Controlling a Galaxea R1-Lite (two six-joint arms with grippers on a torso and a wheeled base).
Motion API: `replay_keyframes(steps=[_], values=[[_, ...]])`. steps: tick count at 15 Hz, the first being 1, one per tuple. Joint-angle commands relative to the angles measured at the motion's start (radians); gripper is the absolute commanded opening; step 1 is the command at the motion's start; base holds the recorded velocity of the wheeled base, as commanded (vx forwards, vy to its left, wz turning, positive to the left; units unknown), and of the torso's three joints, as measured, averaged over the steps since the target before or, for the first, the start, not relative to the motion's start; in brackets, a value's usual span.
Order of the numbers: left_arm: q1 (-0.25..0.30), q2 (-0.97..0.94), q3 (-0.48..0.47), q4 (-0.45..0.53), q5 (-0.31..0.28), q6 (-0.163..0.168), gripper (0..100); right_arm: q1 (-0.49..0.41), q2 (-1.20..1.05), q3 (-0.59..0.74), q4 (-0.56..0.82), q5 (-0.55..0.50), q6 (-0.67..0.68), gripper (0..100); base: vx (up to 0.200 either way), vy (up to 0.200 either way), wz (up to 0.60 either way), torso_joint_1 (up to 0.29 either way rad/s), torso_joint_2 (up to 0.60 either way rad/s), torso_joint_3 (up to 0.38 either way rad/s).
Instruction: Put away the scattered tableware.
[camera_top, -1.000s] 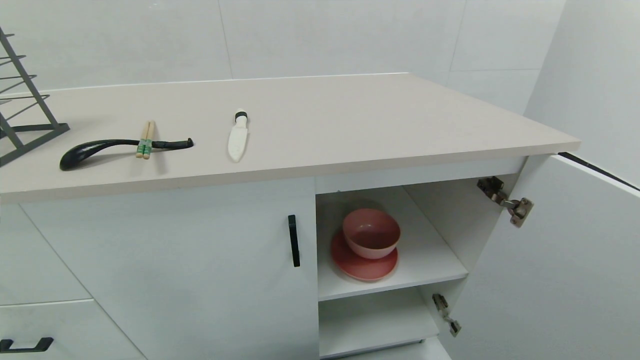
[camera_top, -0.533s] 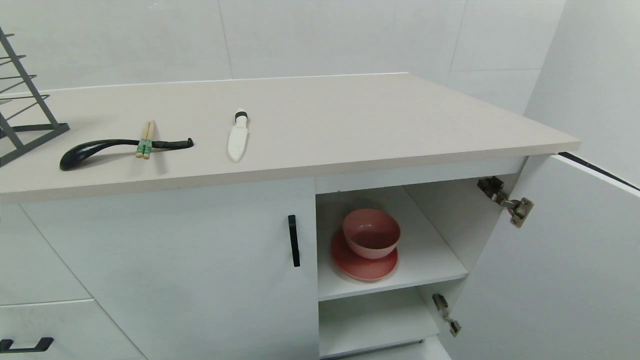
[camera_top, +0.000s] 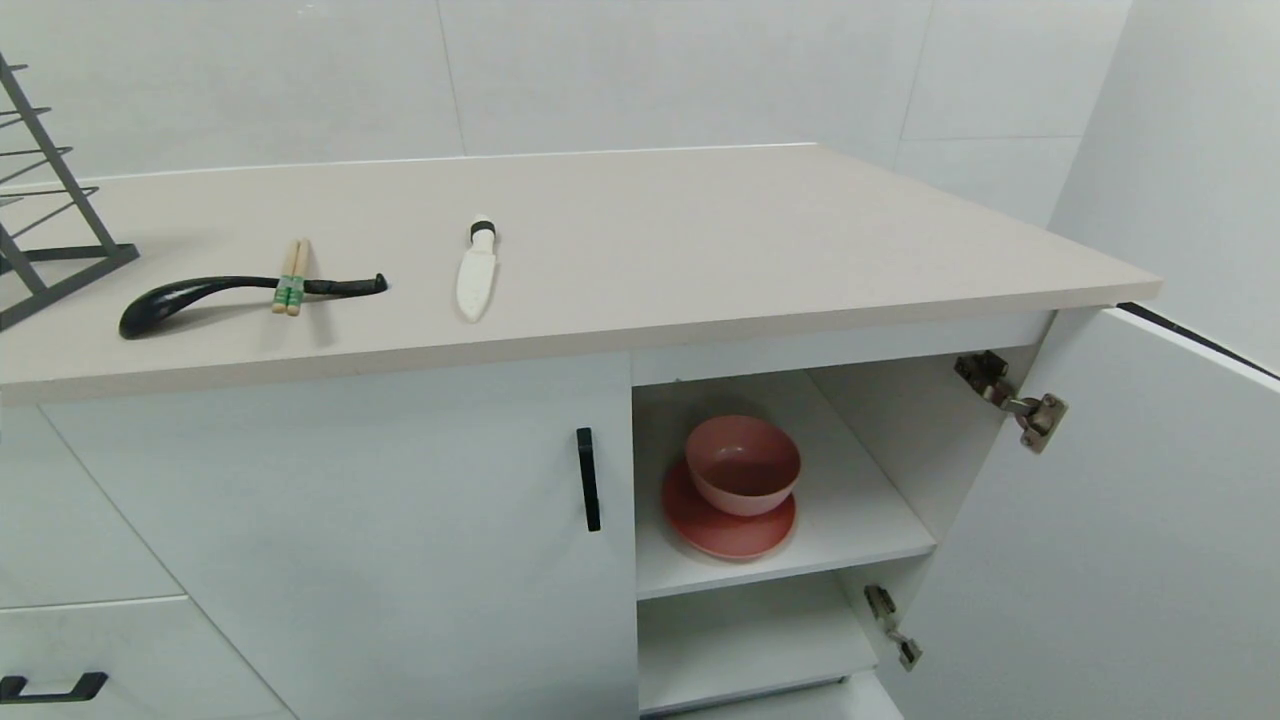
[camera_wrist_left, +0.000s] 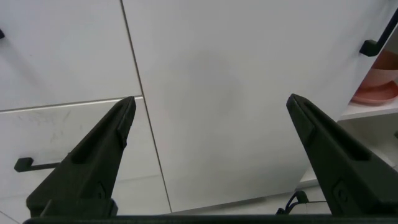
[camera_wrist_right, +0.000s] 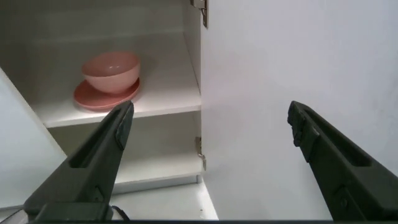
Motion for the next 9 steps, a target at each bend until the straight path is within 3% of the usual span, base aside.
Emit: replay_keyframes(steps=[1,8,9], values=[[0.0,0.0,0.0,-0.002,0.0,0.0,100,-0.003,-0.018,0.0,-0.001,0.001,0.0,100,-0.2,0.0,0.0,0.017,0.0,-0.007],[0.0,0.0,0.0,-0.002,0.0,0.0,100,-0.003,-0.018,0.0,-0.001,0.001,0.0,100,-0.2,0.0,0.0,0.002,0.0,0.003],[0.0,0.0,0.0,-0.002,0.0,0.0,100,-0.003,-0.018,0.0,-0.001,0.0,0.0,0,-0.2,0.0,0.0,0.002,0.0,0.002]])
